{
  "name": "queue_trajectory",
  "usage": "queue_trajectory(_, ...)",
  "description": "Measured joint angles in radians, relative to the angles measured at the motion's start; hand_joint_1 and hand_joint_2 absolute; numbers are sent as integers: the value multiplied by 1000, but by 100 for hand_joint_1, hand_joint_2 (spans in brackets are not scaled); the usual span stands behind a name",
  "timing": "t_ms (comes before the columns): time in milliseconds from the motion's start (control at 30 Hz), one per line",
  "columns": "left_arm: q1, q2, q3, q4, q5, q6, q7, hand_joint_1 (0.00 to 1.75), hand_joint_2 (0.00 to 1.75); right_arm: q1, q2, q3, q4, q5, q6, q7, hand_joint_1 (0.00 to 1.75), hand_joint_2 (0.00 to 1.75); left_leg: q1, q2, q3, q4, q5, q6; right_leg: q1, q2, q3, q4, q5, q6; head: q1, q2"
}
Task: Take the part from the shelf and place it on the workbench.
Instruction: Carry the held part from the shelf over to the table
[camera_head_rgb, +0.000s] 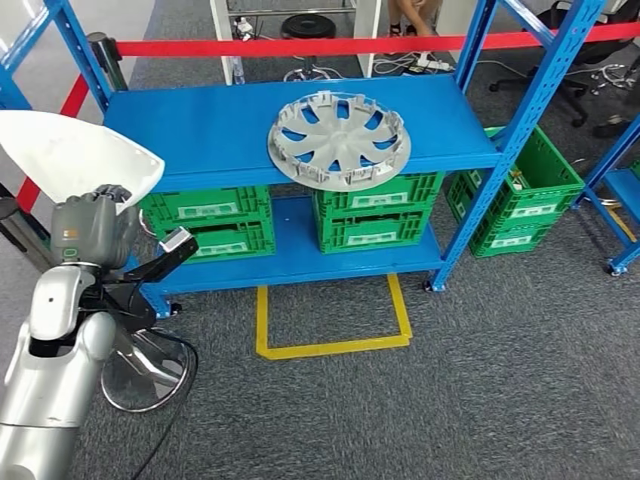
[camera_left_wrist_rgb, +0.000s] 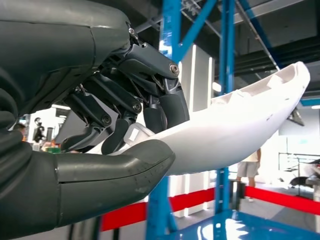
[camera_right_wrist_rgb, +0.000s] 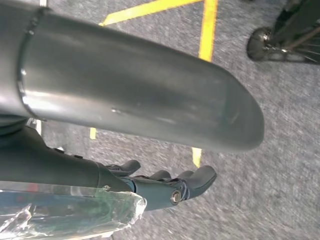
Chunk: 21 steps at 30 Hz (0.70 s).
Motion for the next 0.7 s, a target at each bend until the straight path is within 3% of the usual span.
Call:
queue_trajectory(100, 3, 1, 7, 0, 5, -3, 2, 175, 175, 0, 6, 0, -2, 0, 1, 2, 0, 0, -4, 1, -47, 0, 39, 15, -1, 2, -50, 177, -144, 6, 4, 0)
queue_trajectory(133, 4, 2, 9, 0, 5, -4, 2, 175, 175, -1, 8, 0, -3, 0, 1, 2, 0, 0, -7, 1, -63, 1, 51, 16, 0, 2, -55, 230, -163, 6, 4, 0)
queue_trajectory(167, 6, 2, 11, 0, 5, -5, 3, 175, 175, -1, 9, 0, -4, 0, 2, 3, 0, 0, -10, 1, -80, 2, 63, 16, 1, 2, -46, 254, -157, 4, 4, 0)
queue_trajectory(200, 8, 3, 13, 0, 5, -6, 3, 175, 175, -2, 9, 0, -5, 0, 2, 4, 0, 0, -13, 1, -95, 2, 75, 15, 2, 3, -20, 244, -133, -1, 4, 0)
queue_trajectory(267, 9, 4, 16, 0, 6, -6, 5, 175, 175, -4, 11, 0, -10, 0, 4, 4, 0, 0, -17, 0, -120, 2, 98, 12, 9, 4, 80, 131, -89, -18, 4, 0)
queue_trajectory(333, 9, 5, 20, -1, 6, -6, 7, 175, 175, -8, 13, 0, -16, 0, 4, 4, 0, 0, -20, 1, -135, 3, 120, 6, 17, 5, 187, -18, -98, -32, 4, 0)
queue_trajectory(367, 8, 5, 21, -1, 6, -7, 7, 175, 175, -9, 14, 1, -19, 0, 4, 4, 0, 0, -20, 2, -139, 1, 131, 1, 21, 5, 213, -62, -108, -36, 4, 0)
queue_trajectory(433, 9, 6, 23, -1, 6, -7, 8, 175, 175, -9, 18, 1, -21, 0, 4, 5, 0, 0, -16, 3, -144, -4, 152, -11, 23, 4, 210, -86, -100, -41, 6, 0)
queue_trajectory(467, 10, 8, 24, -1, 6, -7, 8, 175, 175, -8, 21, 1, -23, 0, 4, 5, 0, 0, -15, 2, -148, -2, 144, -17, 22, 2, 201, -88, -87, -47, 6, 0)
queue_trajectory(500, 11, 9, 25, -1, 6, -7, 8, 175, 175, -8, 23, 0, -24, 0, 4, 6, 0, 0, -13, 1, -153, 13, 115, -24, 20, 0, 191, -91, -73, -54, 3, 0)
queue_trajectory(600, 13, 15, 27, -1, 7, -8, 10, 175, 175, -8, 26, 0, -27, 0, 5, 6, 0, 0, -6, -1, -176, 161, -43, -43, 18, -5, 152, -91, -31, -69, -7, 0)
queue_trajectory(633, 13, 15, 28, -1, 7, -9, 11, 175, 175, -8, 27, 0, -28, 0, 7, 6, 0, 0, -4, -1, -179, 218, -69, -47, 18, -6, 135, -88, -18, -68, -8, 0)
queue_trajectory(667, 14, 15, 30, -1, 8, -10, 11, 175, 175, -8, 29, 0, -29, 0, 9, 7, 0, 0, -2, -1, -173, 256, -67, -51, 17, -7, 114, -83, -5, -66, -8, 0)
queue_trajectory(700, 15, 15, 32, 0, 9, -11, 12, 175, 175, -8, 31, 0, -30, 0, 12, 7, 0, 0, 0, -1, -156, 266, -43, -54, 16, -7, 91, -76, 6, -63, -8, 0)
